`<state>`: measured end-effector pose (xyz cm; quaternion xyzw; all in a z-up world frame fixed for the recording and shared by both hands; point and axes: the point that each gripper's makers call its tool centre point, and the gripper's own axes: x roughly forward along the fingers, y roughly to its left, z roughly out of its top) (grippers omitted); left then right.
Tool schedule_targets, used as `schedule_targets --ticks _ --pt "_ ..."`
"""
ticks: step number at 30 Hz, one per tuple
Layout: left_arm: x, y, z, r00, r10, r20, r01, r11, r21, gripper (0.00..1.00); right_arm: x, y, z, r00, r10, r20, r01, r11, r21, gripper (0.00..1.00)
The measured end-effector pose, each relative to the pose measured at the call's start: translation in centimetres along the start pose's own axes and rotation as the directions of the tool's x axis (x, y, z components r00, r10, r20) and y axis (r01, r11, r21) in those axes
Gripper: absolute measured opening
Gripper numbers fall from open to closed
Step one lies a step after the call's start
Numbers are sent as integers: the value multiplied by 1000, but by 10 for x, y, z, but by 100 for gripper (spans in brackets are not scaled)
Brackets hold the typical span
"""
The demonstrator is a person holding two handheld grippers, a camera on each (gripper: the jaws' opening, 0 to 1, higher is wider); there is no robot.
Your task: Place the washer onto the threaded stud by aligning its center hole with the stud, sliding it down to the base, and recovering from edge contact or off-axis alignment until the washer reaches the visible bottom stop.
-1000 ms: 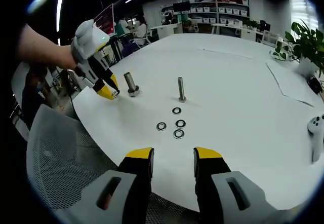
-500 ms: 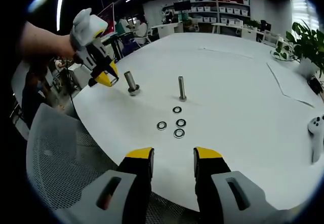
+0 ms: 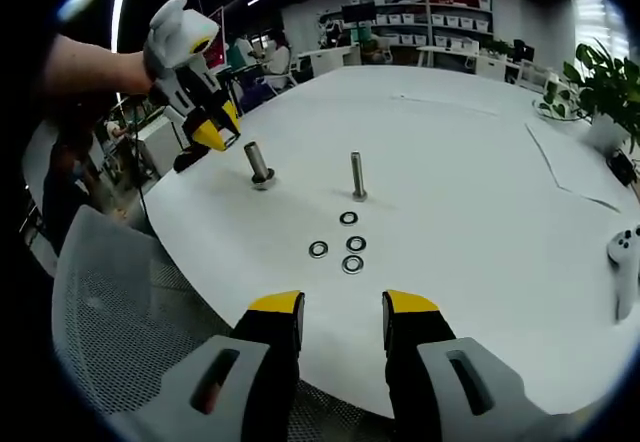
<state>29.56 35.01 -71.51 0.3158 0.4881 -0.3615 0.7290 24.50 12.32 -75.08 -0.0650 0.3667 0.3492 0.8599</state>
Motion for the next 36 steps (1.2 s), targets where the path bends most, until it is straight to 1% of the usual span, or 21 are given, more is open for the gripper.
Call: schedule_targets --ticks 9,12,18,21,30,34,36 --pt "9 -2 14 1000 -9 0 9 1000 26 19 -1 0 1 1000 -1 1 1 1000 0 34" --pt "12 -1 15 1000 -12 -10 13 999 41 19 -1 0 1 1000 -1 4 1 1000 0 34" --pt "17 -1 19 999 -23 -22 24 999 45 19 -1 0 1 1000 -3 6 3 1000 1 34" --pt "19 -2 19 999 -25 -32 27 998 57 19 -1 -1 2 1000 -4 9 4 1000 2 34" --pt "24 -2 17 998 -38 -49 41 997 62 19 -1 -1 2 1000 -7 10 7 1000 2 34" --pt "30 -3 16 997 -43 -58 47 997 66 19 -1 -2 2 1000 -8 8 8 1000 1 34" --pt "33 -3 14 997 -40 -65 45 996 82 19 -1 -2 1 1000 -8 7 8 1000 -1 34"
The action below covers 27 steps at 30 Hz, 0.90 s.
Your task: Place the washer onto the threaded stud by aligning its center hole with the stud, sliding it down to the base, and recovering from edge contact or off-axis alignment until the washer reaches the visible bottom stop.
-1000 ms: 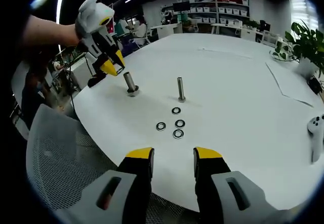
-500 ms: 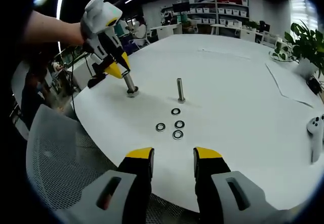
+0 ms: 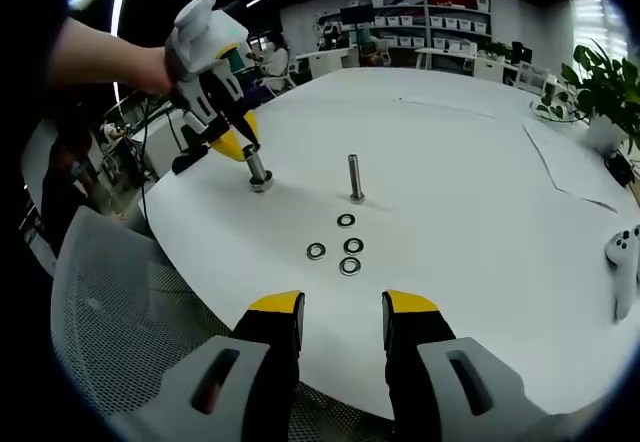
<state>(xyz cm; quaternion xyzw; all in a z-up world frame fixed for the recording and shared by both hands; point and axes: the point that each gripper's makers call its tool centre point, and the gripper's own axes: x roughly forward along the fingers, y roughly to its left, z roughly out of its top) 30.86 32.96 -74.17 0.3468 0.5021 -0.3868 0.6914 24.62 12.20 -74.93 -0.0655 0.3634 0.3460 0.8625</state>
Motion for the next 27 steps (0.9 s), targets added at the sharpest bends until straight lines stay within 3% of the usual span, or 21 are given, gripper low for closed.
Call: schedule_targets --ticks 19,27 --pt "34 -3 -8 999 -22 -41 23 1000 20 19 1 0 -3 1000 -3 -17 3 1000 -4 34" --pt "38 -2 -9 999 -29 -41 29 1000 -3 20 2 -1 -5 1000 -4 -26 4 1000 -6 34"
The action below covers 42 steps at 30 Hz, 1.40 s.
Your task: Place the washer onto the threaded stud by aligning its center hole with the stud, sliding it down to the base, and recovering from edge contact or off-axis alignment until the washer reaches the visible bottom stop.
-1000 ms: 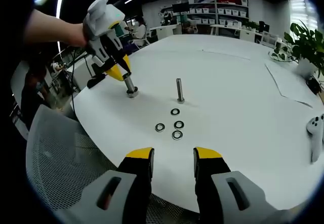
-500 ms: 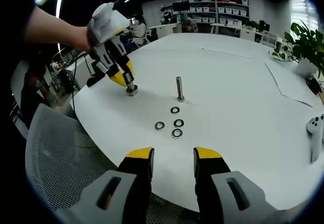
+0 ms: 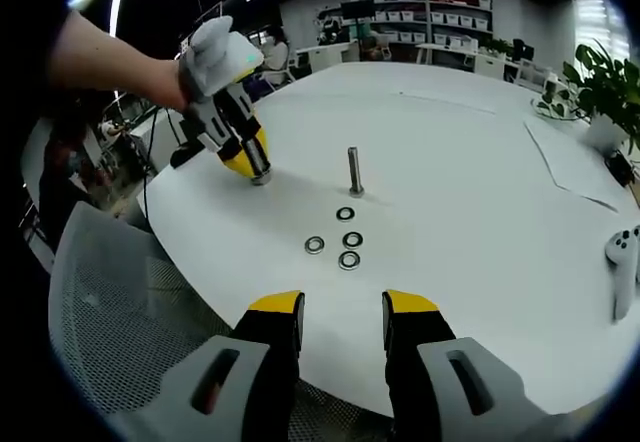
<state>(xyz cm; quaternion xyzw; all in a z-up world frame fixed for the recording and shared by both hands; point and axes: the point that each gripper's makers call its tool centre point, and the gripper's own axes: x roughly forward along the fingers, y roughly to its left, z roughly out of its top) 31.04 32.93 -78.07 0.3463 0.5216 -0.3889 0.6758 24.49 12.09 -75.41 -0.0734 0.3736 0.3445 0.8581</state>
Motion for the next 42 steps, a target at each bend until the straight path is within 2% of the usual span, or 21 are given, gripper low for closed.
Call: schedule_targets --ticks 2,4,13,18,22,25,28,32,35,38,42 --pt "-2 -1 0 1000 -4 5 4 1000 -8 20 0 0 -1 1000 1 -4 -1 1000 -1 34" --pt "0 -2 -2 1000 -25 10 25 999 -48 20 0 0 -1 1000 2 -7 -2 1000 -2 34" --pt "-9 -1 -6 999 1 37 2 997 -83 24 1 2 -3 1000 8 -17 -8 1000 -5 34" --pt "-20 0 -7 995 45 91 -31 988 -148 30 2 3 -4 1000 13 -23 -13 1000 -6 34" --pt "-27 -2 -11 991 71 111 -51 984 -170 29 2 4 -5 999 20 -28 -21 1000 -7 34" --pt "-36 -7 -12 984 99 151 -61 969 -241 29 2 5 -6 999 23 -32 -23 1000 -10 34" --pt "-41 -11 -15 978 119 173 -70 962 -264 29 2 5 -6 999 21 -31 -21 1000 -5 34" --pt "-50 -10 -17 958 186 220 -113 945 -307 29 1 4 -5 999 15 -28 -15 1000 -3 34" --pt "-56 -11 -18 944 213 251 -121 934 -336 29 1 2 -4 1000 9 -24 -9 1000 -1 34" --pt "-64 -11 -18 922 248 298 -119 913 -390 29 1 1 -5 1000 3 -27 -3 1000 0 34" --pt "-68 -16 -23 910 268 316 -133 911 -389 29 1 -1 -4 1000 -6 -20 6 1000 11 35"
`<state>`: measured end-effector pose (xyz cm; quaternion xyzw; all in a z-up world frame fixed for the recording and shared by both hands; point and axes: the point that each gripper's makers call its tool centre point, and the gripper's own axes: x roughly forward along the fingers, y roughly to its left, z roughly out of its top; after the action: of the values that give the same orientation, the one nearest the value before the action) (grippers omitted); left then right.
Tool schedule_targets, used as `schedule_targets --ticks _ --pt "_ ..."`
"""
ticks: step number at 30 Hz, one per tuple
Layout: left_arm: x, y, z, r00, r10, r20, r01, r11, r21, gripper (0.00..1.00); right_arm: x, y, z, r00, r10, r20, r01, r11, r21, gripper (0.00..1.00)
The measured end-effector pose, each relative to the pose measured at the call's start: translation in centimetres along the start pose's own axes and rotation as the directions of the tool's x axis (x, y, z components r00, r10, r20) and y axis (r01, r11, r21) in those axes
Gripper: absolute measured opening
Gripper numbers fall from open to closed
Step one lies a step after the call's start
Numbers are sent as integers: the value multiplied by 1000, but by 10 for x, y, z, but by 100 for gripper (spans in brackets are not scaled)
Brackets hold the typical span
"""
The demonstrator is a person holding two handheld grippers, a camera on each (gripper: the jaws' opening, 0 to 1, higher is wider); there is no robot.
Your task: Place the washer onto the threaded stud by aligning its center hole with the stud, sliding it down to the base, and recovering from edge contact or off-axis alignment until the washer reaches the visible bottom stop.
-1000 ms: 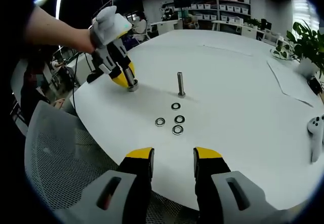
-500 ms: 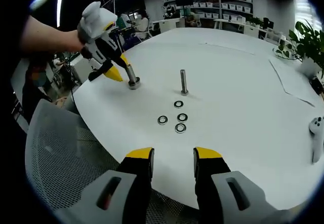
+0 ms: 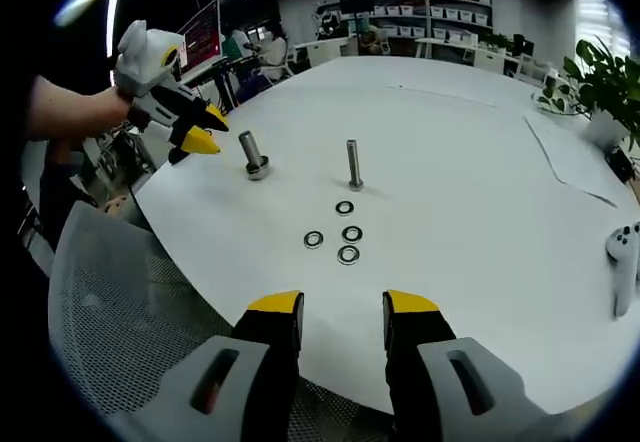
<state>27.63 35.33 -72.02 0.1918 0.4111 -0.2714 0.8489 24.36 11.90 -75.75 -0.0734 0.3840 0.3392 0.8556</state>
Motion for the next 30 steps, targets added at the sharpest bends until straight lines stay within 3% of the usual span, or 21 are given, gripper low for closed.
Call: schedule_targets --ticks 8,18,30 --pt "-15 -3 -1 995 28 92 -22 997 -72 29 2 -3 -6 999 -17 -34 17 1000 2 35" --pt "-35 -3 -4 976 84 199 -48 982 -180 29 2 -6 -10 997 -38 -60 38 999 1 35" --pt "-49 -27 -11 964 82 253 -30 979 -202 30 1 -12 -10 996 -71 -59 71 997 4 36"
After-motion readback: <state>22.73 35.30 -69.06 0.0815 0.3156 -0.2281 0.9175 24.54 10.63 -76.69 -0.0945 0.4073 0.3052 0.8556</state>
